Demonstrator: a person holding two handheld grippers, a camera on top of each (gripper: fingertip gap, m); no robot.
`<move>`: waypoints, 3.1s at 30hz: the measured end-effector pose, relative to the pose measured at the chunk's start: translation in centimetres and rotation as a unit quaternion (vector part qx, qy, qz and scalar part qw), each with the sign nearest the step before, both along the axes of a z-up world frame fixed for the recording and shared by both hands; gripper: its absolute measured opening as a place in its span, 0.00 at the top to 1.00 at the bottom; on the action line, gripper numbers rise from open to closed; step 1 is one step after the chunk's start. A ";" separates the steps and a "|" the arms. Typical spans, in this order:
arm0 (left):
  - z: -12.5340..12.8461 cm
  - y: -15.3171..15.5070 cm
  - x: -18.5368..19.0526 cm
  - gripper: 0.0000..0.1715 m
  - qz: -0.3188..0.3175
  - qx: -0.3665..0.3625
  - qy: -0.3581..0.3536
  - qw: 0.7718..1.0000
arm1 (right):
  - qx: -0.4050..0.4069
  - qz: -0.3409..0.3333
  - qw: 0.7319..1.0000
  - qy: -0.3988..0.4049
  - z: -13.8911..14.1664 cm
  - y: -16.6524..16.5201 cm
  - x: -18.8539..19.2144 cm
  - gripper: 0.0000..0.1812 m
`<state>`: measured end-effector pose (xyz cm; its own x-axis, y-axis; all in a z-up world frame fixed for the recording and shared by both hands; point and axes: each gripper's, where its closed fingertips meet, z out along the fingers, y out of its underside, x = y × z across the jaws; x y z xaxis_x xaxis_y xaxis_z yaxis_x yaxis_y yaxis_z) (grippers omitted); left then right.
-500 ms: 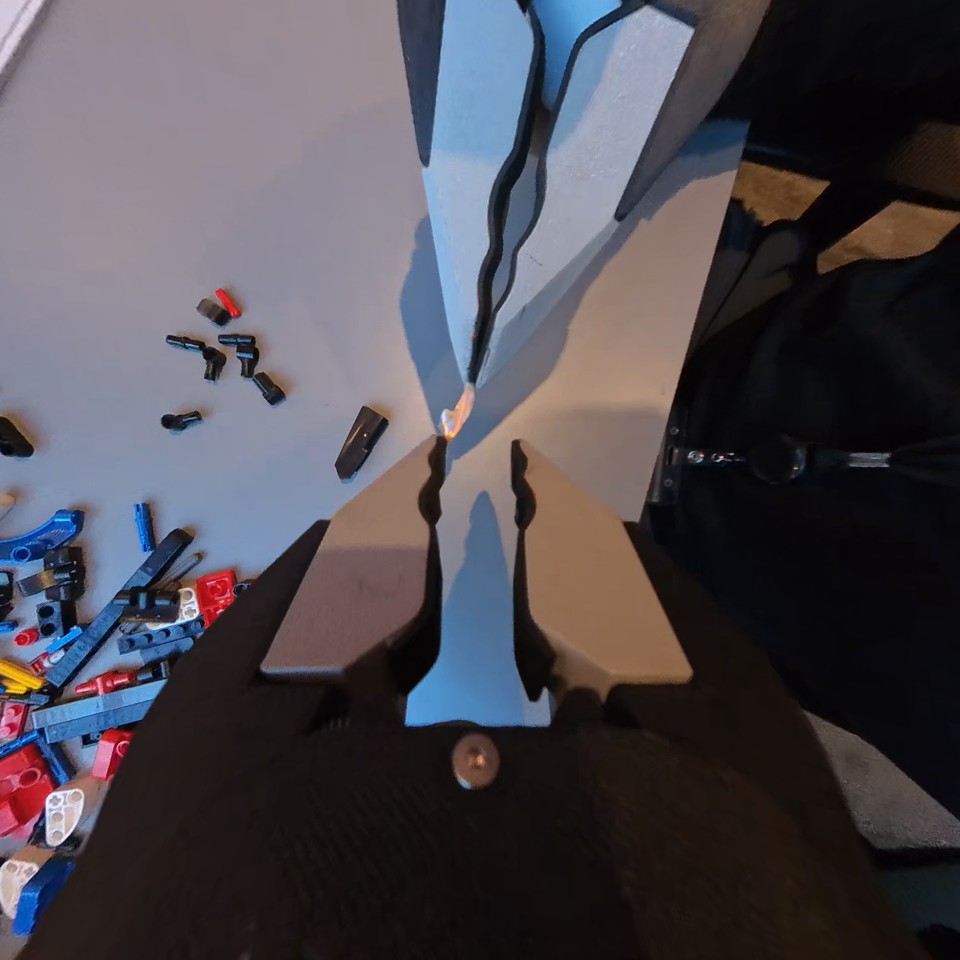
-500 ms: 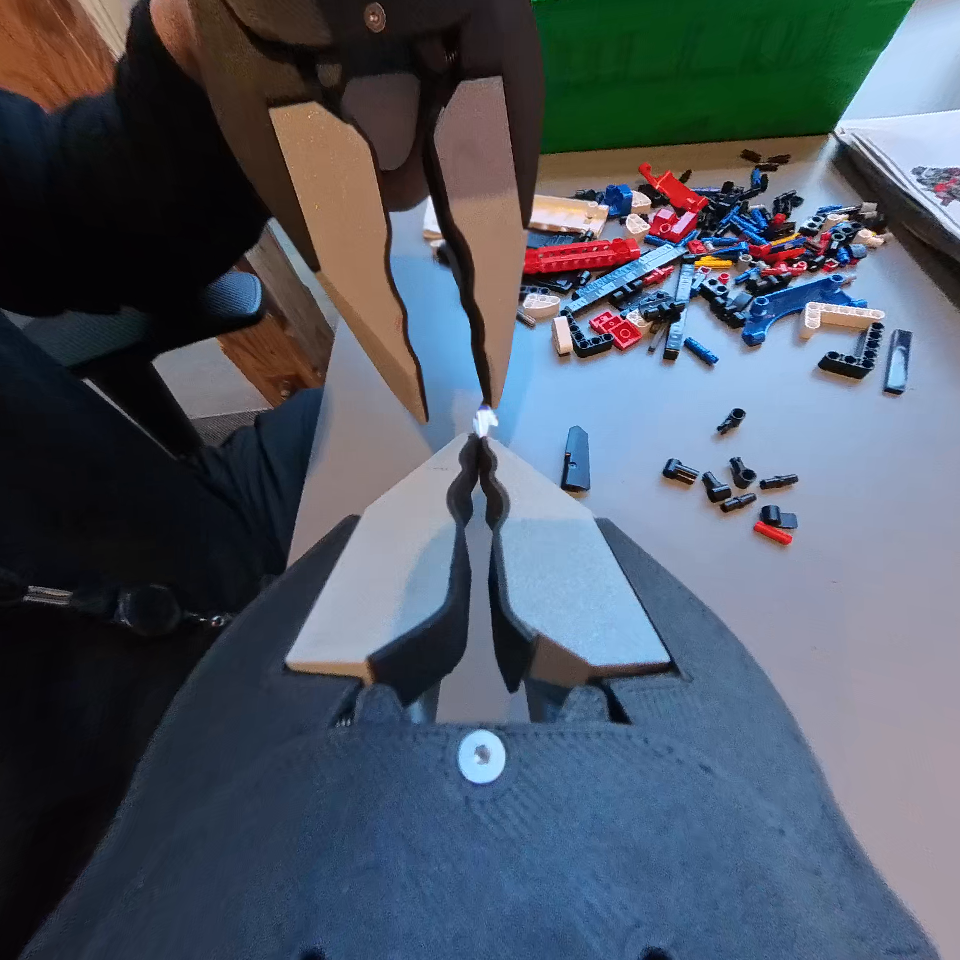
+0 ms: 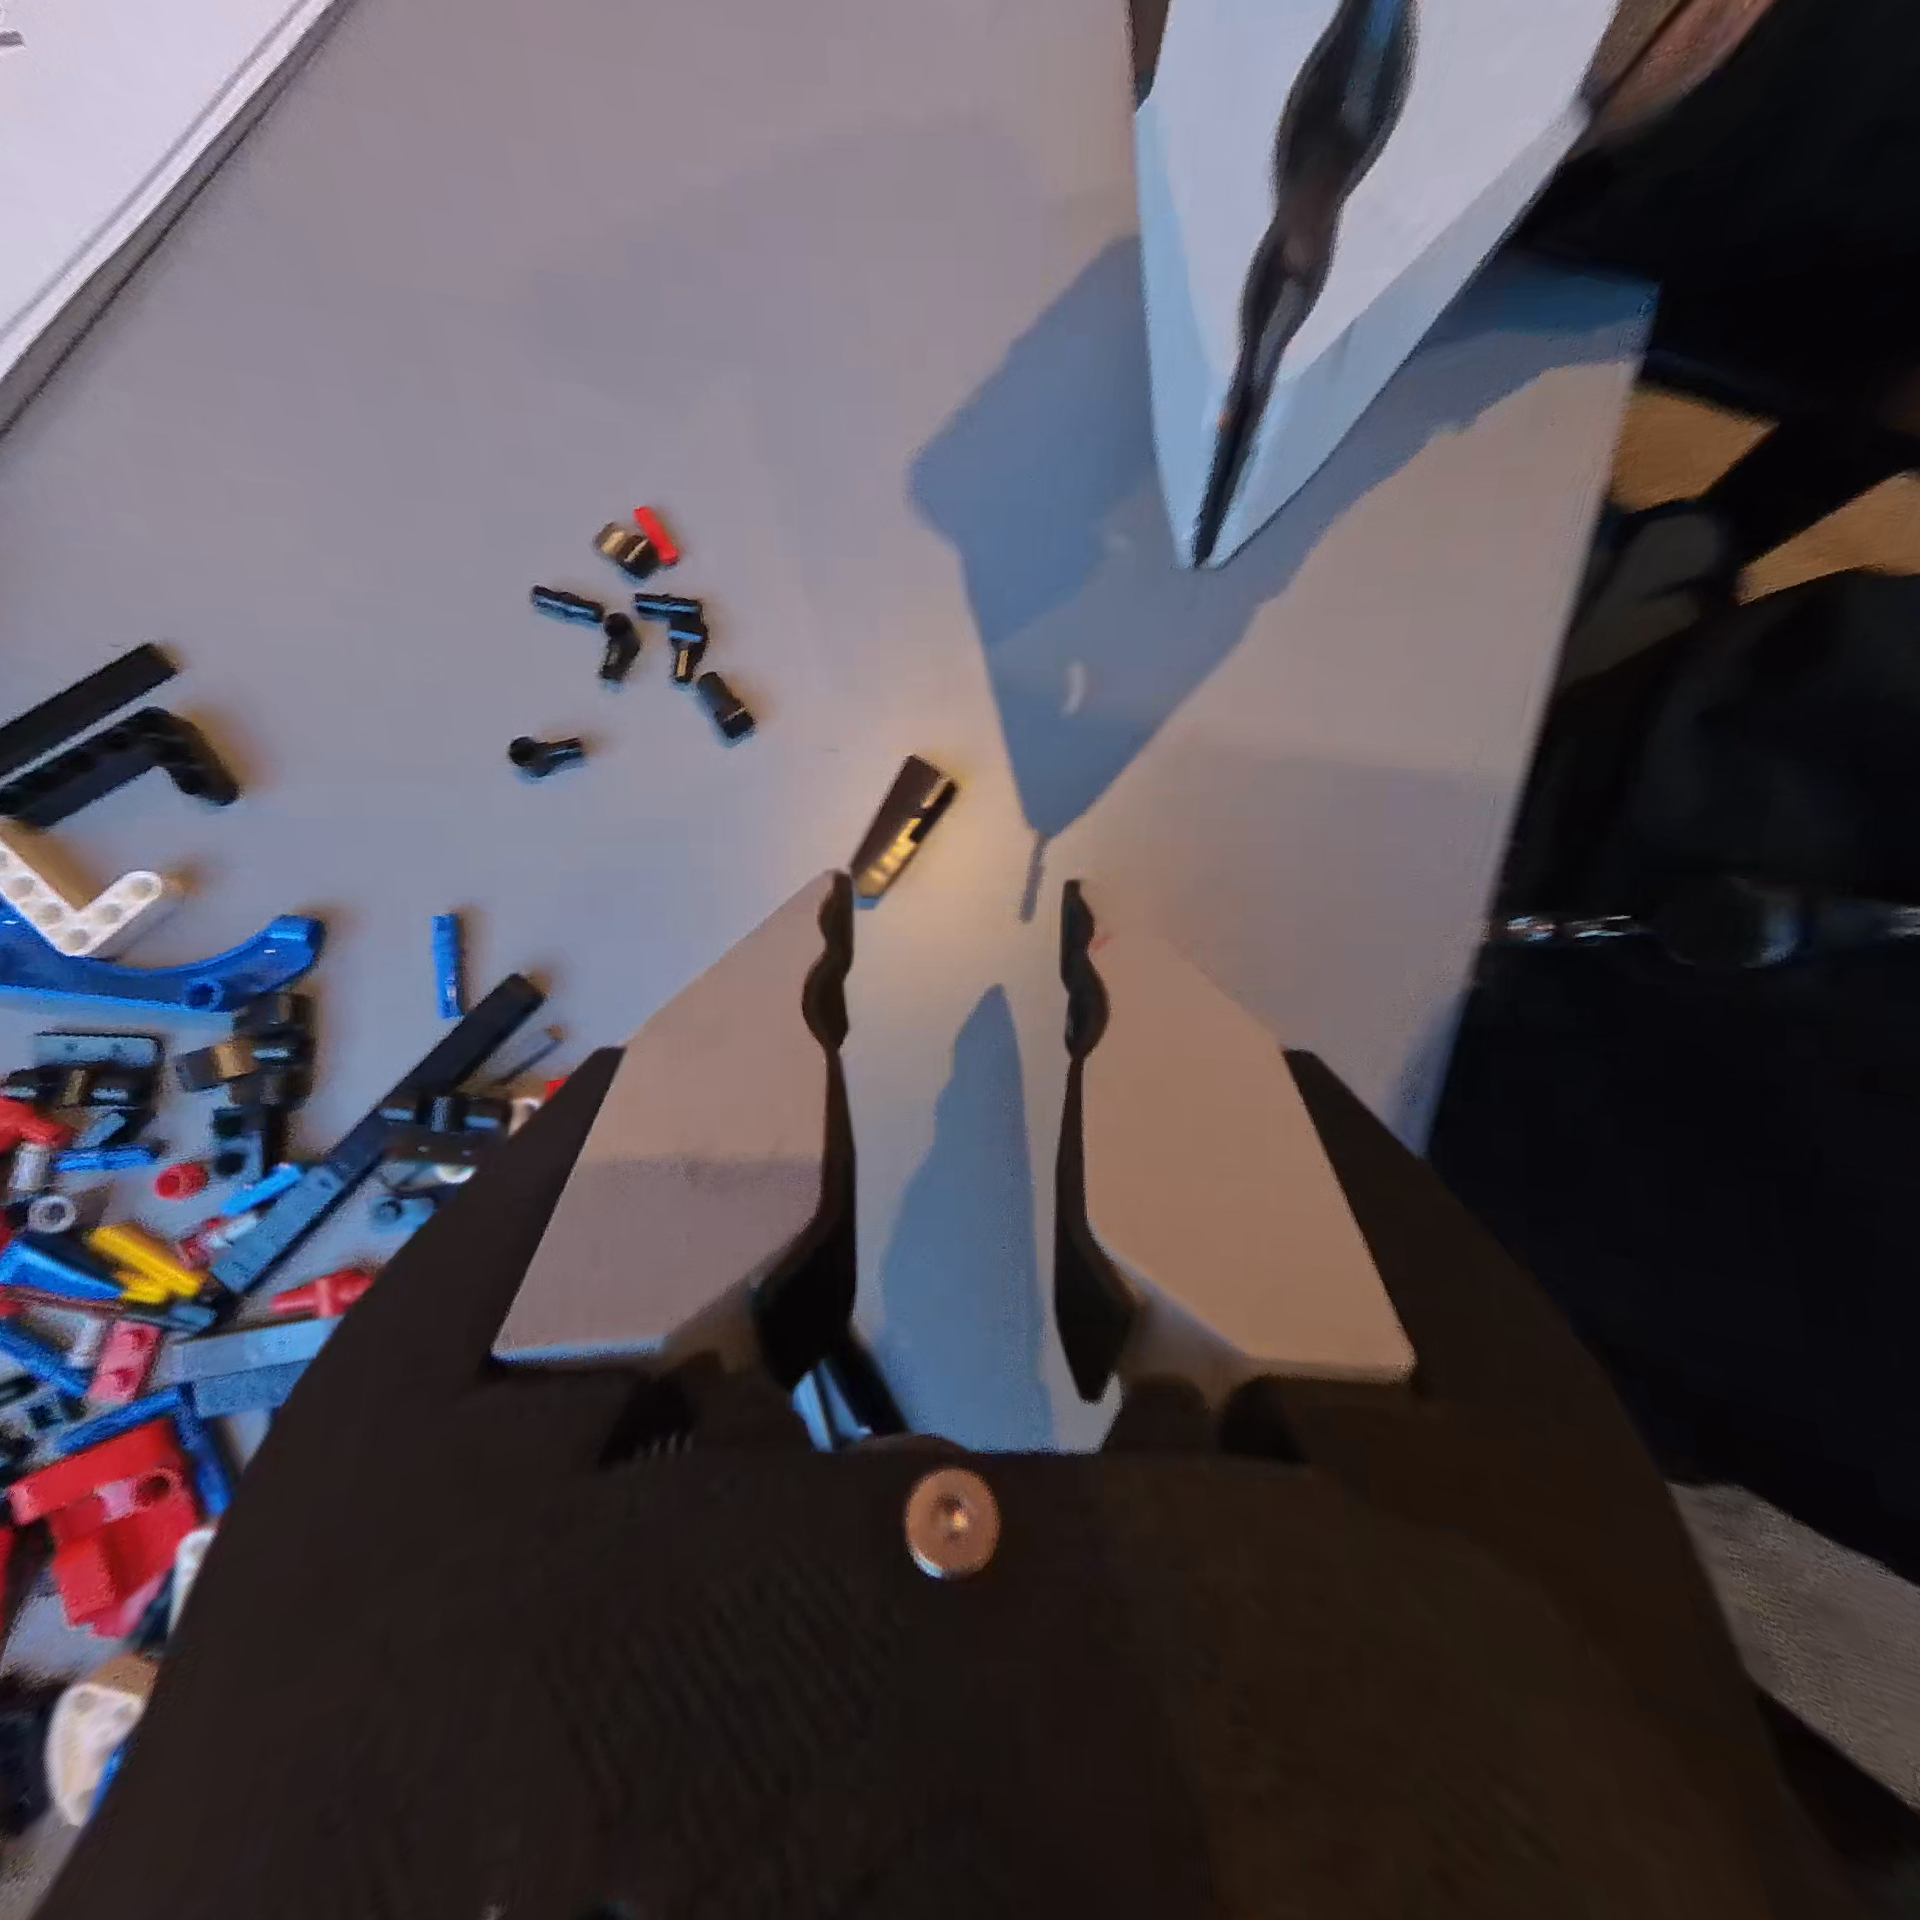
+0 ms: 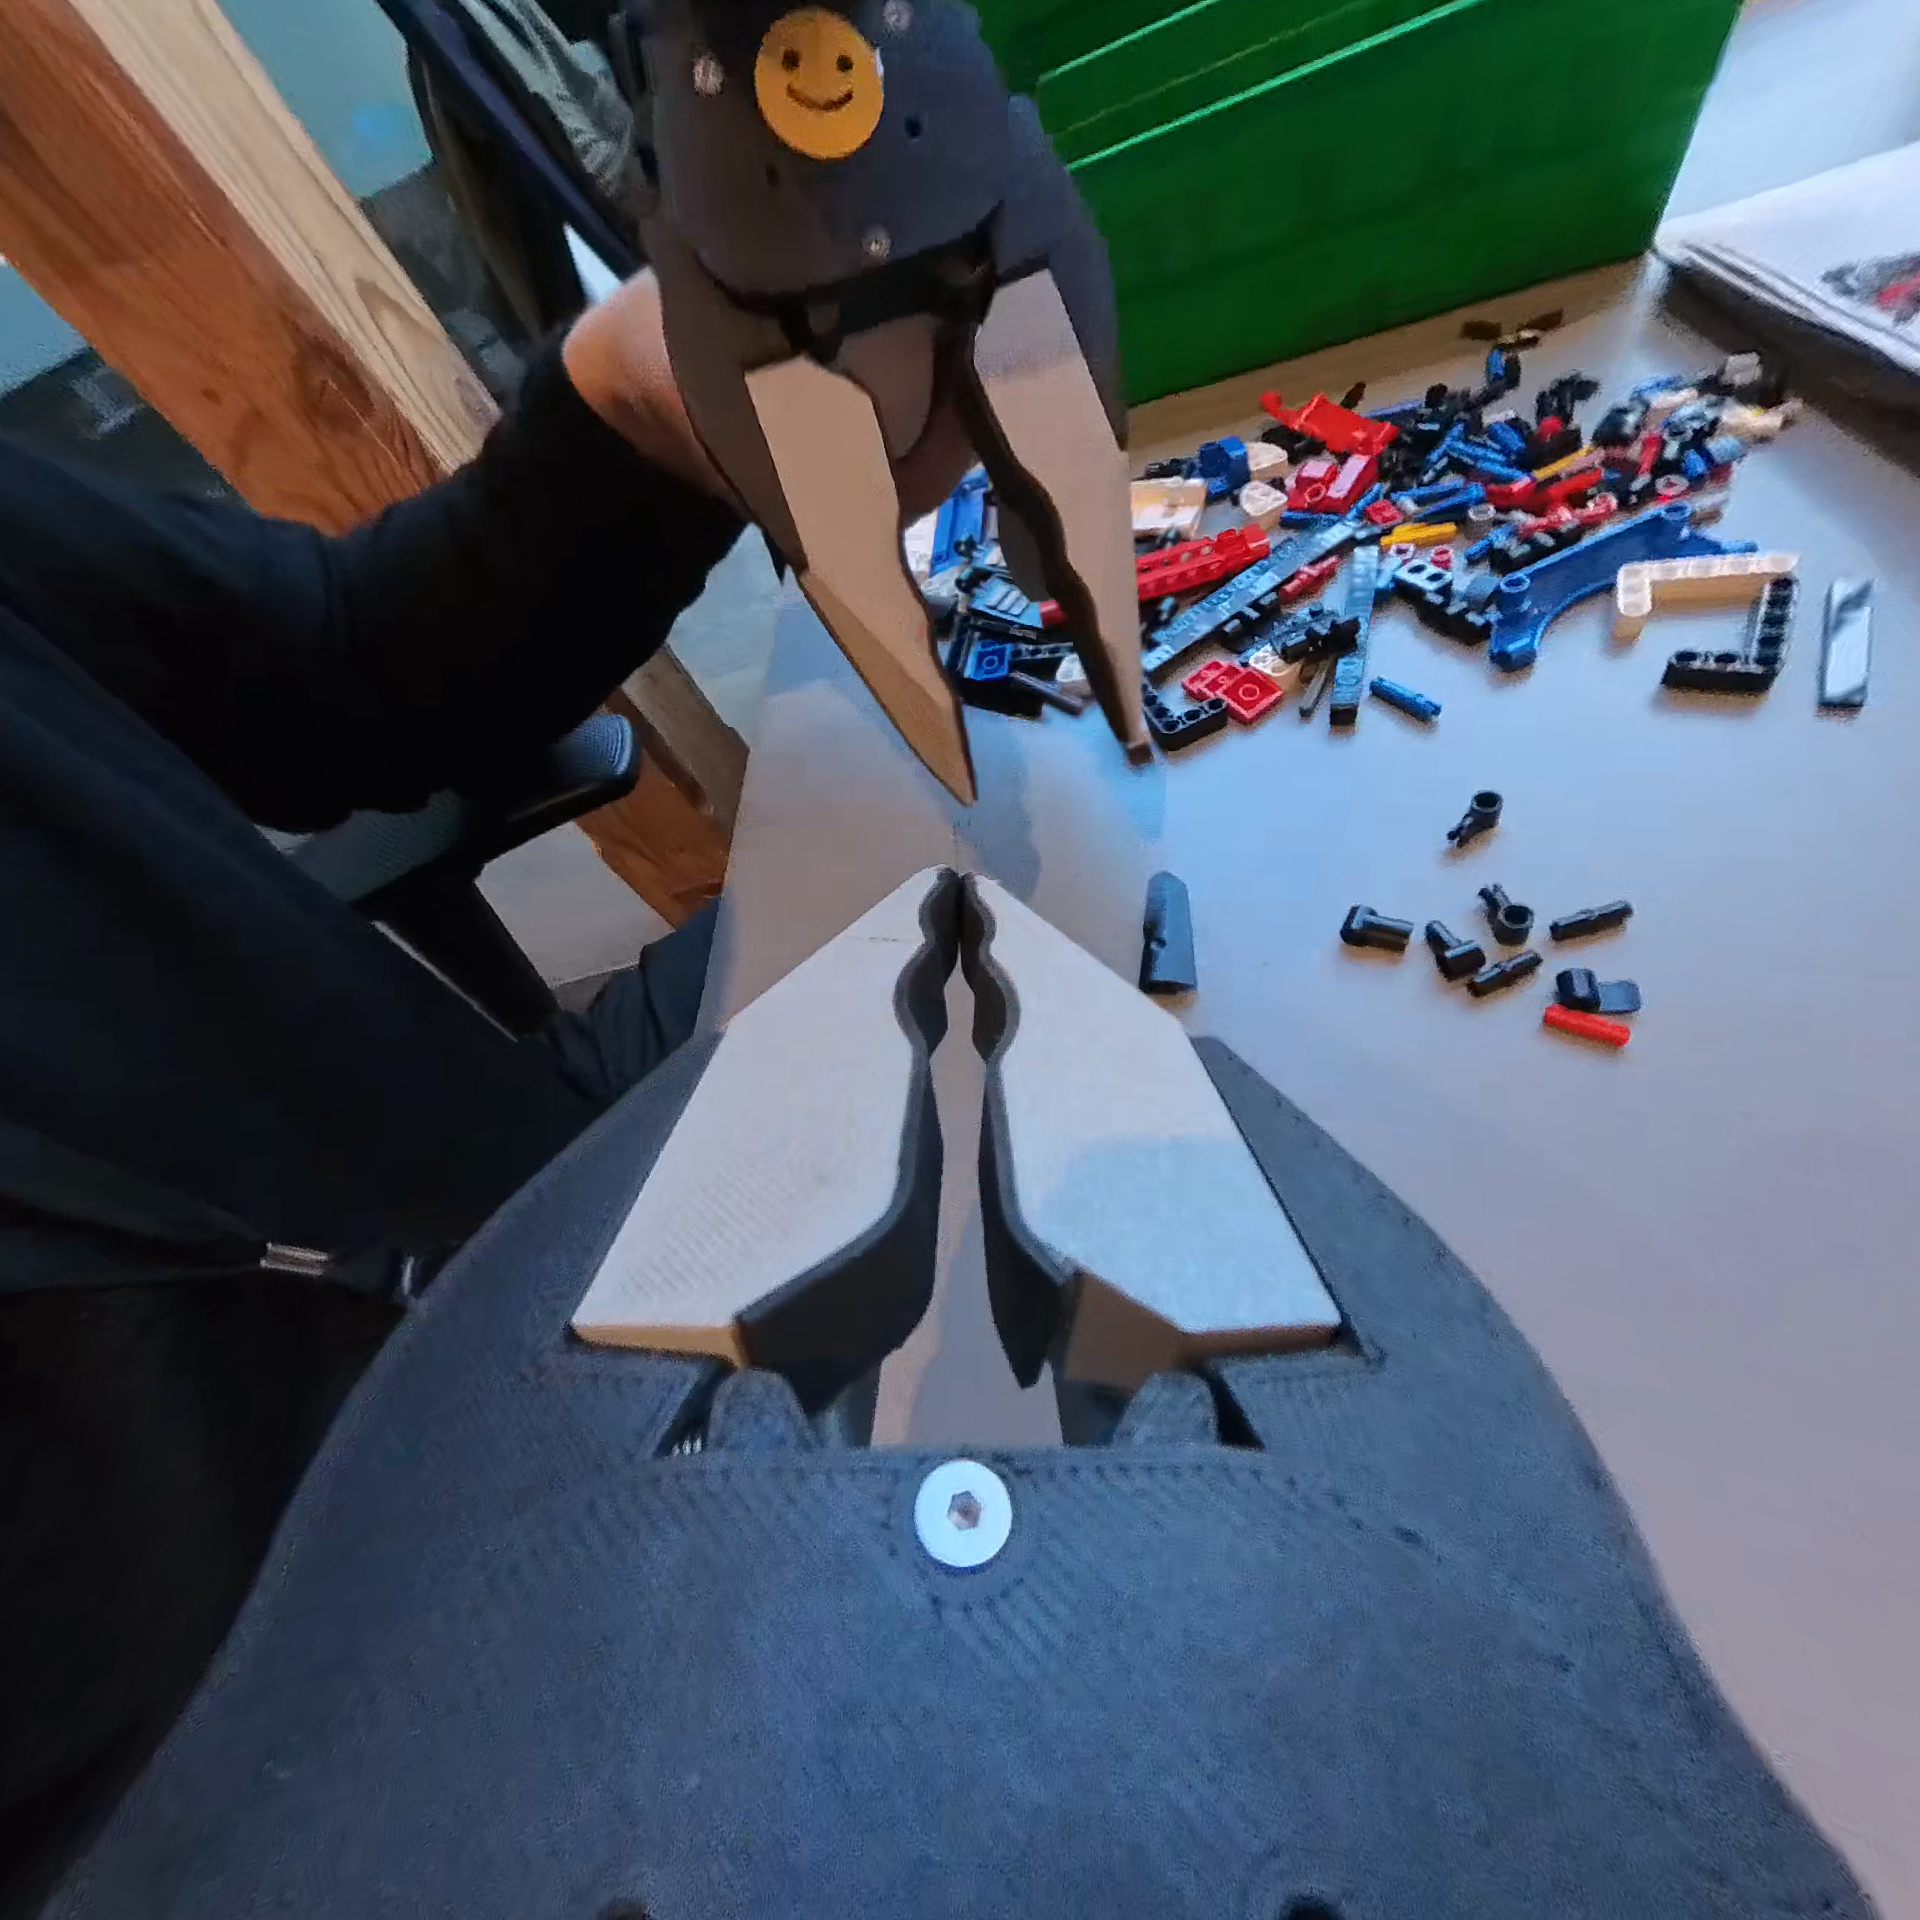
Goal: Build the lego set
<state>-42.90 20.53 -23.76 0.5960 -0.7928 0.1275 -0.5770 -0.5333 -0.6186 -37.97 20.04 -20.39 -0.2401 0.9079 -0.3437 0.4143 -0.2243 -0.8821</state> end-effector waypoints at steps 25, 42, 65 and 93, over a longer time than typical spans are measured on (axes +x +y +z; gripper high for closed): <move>-5.1 1.1 1.2 0.96 0.036 0.029 0.042 0.998 | -0.106 -0.042 0.993 -0.036 -0.6 3.2 -1.3 1.00; -4.9 0.8 1.9 0.96 0.081 0.058 -0.041 0.994 | -0.117 -0.026 0.993 -0.022 -1.4 4.5 -2.2 1.00; -4.9 1.4 2.0 0.94 0.075 0.053 -0.049 0.995 | -0.124 -0.042 0.991 -0.021 -2.2 6.1 -1.6 1.00; -4.9 1.3 1.4 0.91 -0.026 0.088 0.011 0.996 | -0.201 -0.016 0.972 -0.119 -5.0 4.1 -0.9 1.00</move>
<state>-41.55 21.80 -28.71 0.5539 -0.8321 -0.0293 -0.6160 -0.3858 -0.6868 -38.90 24.13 -25.34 -0.0841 0.6939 -0.7152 0.5831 -0.5477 -0.6000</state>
